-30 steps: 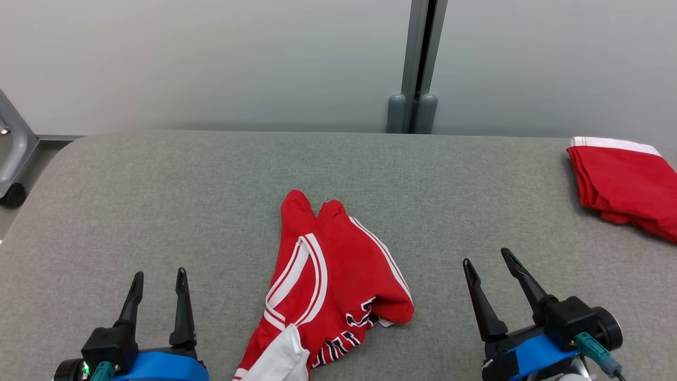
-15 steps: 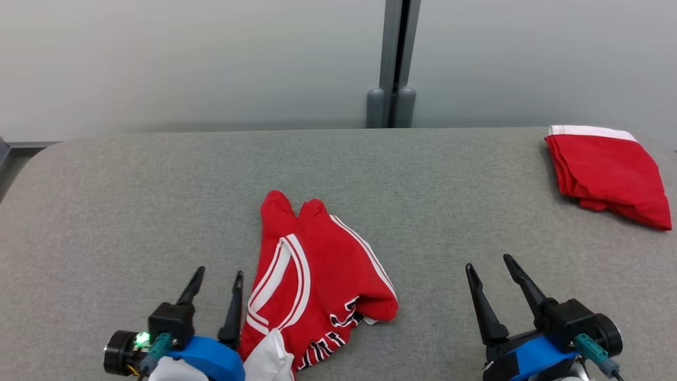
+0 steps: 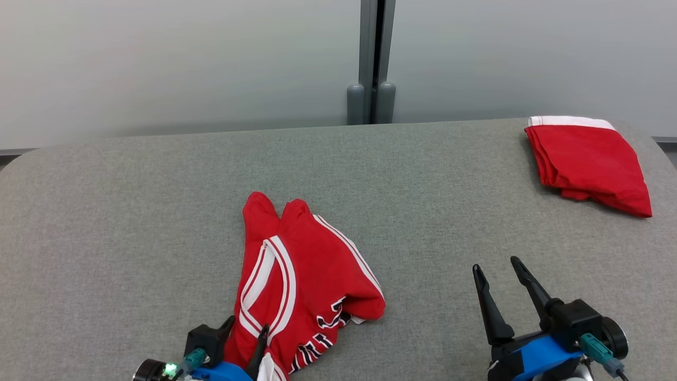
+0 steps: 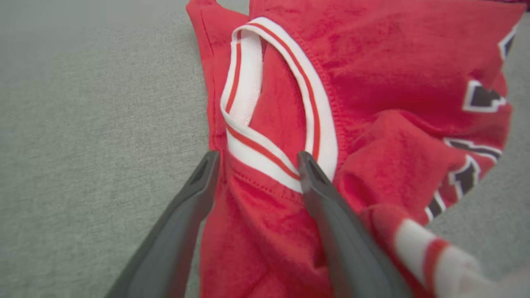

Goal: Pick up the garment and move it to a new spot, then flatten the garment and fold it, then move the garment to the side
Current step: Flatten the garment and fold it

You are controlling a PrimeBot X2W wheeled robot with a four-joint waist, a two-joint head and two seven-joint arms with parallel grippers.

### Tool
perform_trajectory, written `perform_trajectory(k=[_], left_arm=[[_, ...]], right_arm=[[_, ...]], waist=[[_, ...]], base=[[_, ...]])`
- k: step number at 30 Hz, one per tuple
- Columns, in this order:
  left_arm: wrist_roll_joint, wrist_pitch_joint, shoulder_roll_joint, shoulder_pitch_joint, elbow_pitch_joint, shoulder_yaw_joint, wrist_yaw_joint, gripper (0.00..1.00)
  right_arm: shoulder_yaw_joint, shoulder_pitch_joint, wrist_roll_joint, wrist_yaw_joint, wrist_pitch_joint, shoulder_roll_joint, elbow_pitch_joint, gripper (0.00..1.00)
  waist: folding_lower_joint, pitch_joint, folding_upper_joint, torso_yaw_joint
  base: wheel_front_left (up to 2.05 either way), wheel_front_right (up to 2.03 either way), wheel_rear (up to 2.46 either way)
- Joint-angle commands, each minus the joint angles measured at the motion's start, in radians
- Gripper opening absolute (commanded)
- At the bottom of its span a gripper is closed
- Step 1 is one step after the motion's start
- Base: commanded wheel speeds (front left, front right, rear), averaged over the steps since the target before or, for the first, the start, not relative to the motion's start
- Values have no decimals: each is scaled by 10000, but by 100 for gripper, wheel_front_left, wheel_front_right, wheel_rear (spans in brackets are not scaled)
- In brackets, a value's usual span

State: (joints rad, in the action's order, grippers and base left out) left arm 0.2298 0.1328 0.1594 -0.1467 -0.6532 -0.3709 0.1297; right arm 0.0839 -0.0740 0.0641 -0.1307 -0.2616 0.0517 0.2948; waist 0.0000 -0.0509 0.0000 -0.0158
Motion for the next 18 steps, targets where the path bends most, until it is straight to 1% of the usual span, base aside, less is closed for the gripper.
perform_trajectory(k=[1, 5, 6, 7, 8, 13, 18], left_arm=[[68, 16, 42, -54, -8, -12, 10, 100], [247, -34, -2, -15, -173, -448, 10, 100], [280, -2, 7, -39, -226, -494, 10, 74], [356, 25, -13, -80, -280, -527, 10, 24], [423, 51, -49, -127, -326, -566, 10, 0], [615, 437, -89, -390, -482, -674, 11, 0], [932, 939, 74, -697, -222, -222, -81, 0]], right_arm=[[-39, 83, 65, -1, -44, -7, -22, 100], [-50, 47, 102, -1, -44, -9, -17, 100], [-40, 29, 104, -1, -44, -9, -26, 100], [-31, 12, 119, -1, -44, -10, -34, 100], [-22, 2, 147, -1, -44, -10, -40, 100], [52, -23, 203, -1, -44, -7, -74, 100], [-61, 87, 204, -1, -45, -8, -22, 100]], waist=[[0, -5, 0, -2], [0, -51, 0, -1], [0, -66, 0, 0], [0, -77, 0, 1], [0, -83, 0, 5], [0, -75, 0, 6], [0, -28, 0, 97]], base=[[0, 0, 0], [0, 0, 0], [0, 0, 0], [0, 0, 0], [0, 0, 0], [0, 0, 0], [0, 0, 0]])
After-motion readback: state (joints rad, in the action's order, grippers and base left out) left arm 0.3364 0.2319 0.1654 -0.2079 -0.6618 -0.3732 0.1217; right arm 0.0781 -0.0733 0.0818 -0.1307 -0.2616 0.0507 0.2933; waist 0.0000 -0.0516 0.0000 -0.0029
